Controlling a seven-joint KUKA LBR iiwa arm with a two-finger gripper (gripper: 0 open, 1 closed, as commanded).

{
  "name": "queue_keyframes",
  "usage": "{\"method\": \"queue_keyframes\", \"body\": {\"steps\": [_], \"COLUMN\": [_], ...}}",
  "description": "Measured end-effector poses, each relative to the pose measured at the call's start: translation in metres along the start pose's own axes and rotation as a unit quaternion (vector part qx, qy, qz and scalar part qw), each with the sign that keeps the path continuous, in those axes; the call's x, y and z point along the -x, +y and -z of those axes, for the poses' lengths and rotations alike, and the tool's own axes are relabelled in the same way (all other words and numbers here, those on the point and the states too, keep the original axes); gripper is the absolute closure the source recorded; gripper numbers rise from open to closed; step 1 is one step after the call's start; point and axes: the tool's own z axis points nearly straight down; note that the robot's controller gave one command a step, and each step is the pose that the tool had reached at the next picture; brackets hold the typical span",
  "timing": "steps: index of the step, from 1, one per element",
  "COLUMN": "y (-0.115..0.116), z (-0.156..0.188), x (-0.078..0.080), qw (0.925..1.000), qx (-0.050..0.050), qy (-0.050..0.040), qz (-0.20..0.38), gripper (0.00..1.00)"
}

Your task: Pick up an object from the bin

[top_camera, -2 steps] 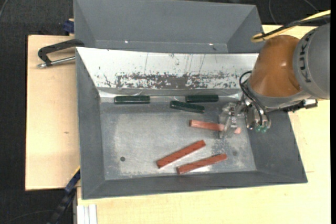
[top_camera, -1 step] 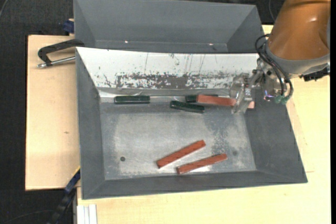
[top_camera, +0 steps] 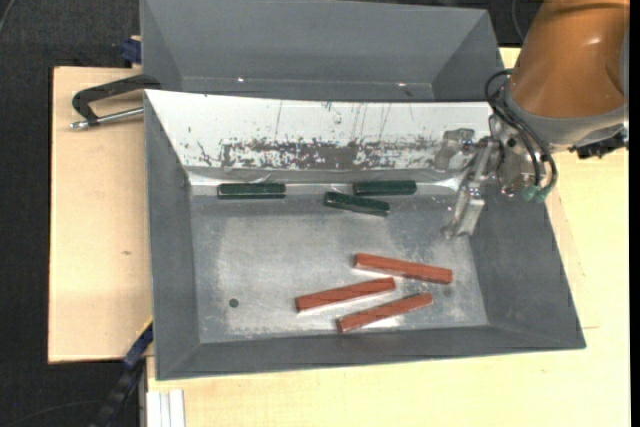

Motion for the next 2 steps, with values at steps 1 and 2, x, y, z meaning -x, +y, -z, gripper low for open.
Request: {"method": "queue_keyframes", "body": {"steps": [1, 2], "y": [0.007, 0.027], "z": [-0.116, -0.158], "x": [-0.064, -0.060], "qw": [0.9947, 0.9905], "qx": [0.001, 0.001], "qy": [0.0066, 0.0047], "qz": [0.103, 0.137], "gripper": [0.00, 0.00]}}
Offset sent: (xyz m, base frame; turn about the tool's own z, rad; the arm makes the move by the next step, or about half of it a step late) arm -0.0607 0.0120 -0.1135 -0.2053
